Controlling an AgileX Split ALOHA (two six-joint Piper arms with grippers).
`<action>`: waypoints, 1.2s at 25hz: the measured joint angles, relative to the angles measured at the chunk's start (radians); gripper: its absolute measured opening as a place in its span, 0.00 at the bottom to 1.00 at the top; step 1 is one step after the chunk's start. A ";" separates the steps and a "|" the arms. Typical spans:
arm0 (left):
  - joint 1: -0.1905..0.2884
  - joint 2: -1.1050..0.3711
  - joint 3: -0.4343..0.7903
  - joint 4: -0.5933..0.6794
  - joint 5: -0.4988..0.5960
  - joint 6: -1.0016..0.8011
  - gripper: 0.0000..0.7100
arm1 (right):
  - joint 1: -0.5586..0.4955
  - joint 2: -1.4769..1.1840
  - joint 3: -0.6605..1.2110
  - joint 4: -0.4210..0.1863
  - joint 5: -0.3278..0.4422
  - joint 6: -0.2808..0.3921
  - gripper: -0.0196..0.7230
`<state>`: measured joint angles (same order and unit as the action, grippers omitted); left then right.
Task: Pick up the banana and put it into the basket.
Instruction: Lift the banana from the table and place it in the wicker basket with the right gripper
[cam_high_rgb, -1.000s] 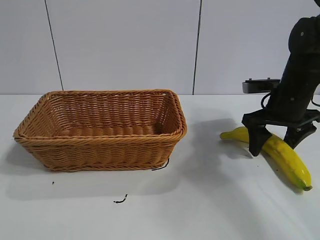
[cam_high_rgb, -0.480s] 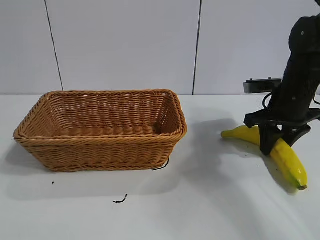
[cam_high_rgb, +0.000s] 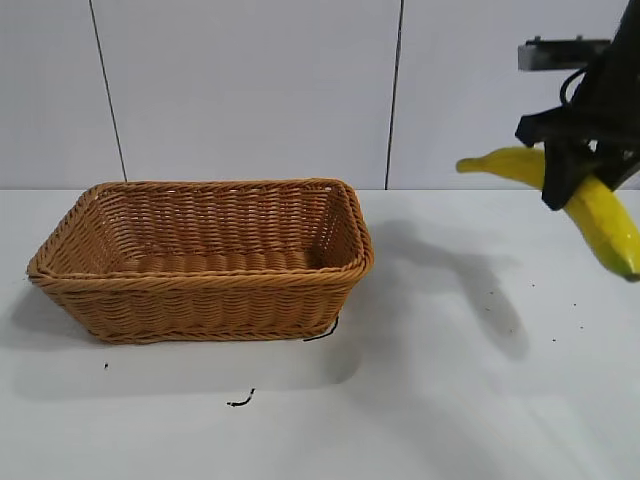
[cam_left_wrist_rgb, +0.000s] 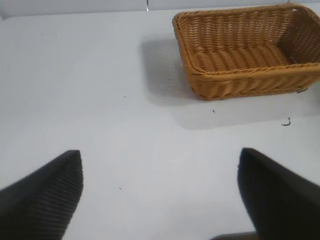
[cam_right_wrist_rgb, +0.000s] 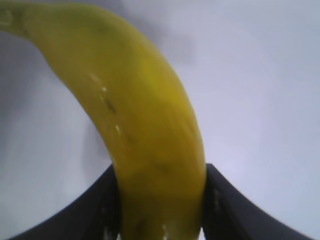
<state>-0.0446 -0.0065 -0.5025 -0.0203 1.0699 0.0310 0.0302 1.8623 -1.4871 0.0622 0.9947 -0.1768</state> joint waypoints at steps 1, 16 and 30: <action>0.000 0.000 0.000 0.000 0.000 0.000 0.89 | 0.000 -0.002 -0.036 0.000 0.028 0.000 0.42; 0.000 0.000 0.000 0.000 0.000 0.000 0.89 | 0.121 0.052 -0.316 0.000 0.084 0.001 0.42; 0.000 0.000 0.000 0.000 0.000 0.000 0.89 | 0.482 0.328 -0.621 -0.003 0.038 -0.011 0.42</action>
<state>-0.0446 -0.0065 -0.5025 -0.0203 1.0699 0.0310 0.5124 2.1906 -2.1078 0.0595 1.0329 -0.1875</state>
